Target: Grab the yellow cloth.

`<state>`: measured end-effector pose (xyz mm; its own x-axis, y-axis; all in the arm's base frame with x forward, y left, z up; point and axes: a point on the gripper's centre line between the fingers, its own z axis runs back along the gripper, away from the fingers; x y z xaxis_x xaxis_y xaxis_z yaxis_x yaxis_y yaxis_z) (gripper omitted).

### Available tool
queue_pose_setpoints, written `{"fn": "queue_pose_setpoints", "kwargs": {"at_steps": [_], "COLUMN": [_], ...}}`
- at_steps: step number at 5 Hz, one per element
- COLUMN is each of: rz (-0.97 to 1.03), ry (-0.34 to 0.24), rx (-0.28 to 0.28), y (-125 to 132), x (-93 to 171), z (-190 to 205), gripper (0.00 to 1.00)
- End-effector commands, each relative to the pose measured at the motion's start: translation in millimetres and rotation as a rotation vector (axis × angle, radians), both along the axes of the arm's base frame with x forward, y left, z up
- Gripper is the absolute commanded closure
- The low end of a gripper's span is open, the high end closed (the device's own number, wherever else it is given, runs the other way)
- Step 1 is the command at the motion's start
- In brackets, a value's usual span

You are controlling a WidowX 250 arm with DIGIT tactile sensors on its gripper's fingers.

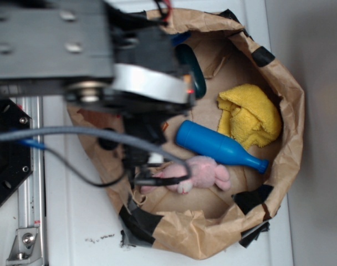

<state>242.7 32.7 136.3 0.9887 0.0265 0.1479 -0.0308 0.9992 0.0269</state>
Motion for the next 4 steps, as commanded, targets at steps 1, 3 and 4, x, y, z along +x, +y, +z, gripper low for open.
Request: {"fn": "queue_pose_setpoints", "kwargs": {"at_steps": [1, 3, 4], "rz": [0.044, 0.129, 0.013], "ry": [-0.045, -0.002, -0.153], "rx": [0.001, -0.075, -0.071], "y": [7, 27, 27], "x": [57, 78, 94], "z": [-10, -61, -85], "gripper": [0.0, 0.0, 0.0]}}
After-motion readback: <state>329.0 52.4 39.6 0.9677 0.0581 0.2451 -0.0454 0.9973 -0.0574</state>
